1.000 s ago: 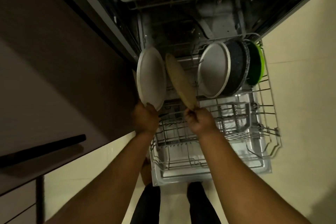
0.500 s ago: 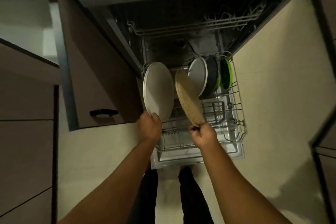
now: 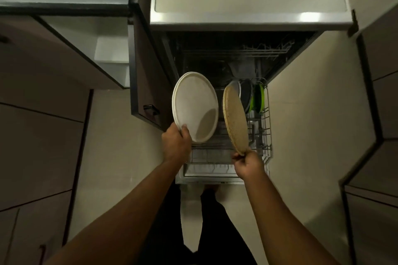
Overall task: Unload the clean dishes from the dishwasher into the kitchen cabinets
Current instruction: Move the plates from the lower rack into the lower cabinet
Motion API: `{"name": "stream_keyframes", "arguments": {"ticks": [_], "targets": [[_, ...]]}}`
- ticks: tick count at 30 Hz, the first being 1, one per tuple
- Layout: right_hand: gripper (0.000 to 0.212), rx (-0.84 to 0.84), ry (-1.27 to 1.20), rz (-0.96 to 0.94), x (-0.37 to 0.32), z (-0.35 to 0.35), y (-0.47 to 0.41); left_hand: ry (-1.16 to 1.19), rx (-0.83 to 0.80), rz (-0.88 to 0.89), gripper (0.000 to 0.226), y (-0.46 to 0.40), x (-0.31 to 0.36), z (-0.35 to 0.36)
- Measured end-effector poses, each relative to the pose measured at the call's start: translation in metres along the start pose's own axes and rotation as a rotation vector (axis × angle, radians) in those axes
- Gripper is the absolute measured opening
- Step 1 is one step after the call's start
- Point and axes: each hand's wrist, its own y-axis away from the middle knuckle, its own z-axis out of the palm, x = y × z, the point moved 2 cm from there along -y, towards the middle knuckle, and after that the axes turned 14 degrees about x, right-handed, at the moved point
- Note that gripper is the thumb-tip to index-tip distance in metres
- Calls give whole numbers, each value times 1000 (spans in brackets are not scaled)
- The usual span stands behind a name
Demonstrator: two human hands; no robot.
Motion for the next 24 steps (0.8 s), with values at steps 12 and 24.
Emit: {"name": "stream_keyframes", "arguments": {"ticks": [12, 24], "targets": [[28, -104, 119, -41, -11, -40, 55, 57, -40, -37, 31, 41, 7, -74], [24, -203, 219, -261, 21, -25, 97, 365, -134, -266, 41, 40, -37, -112]]}}
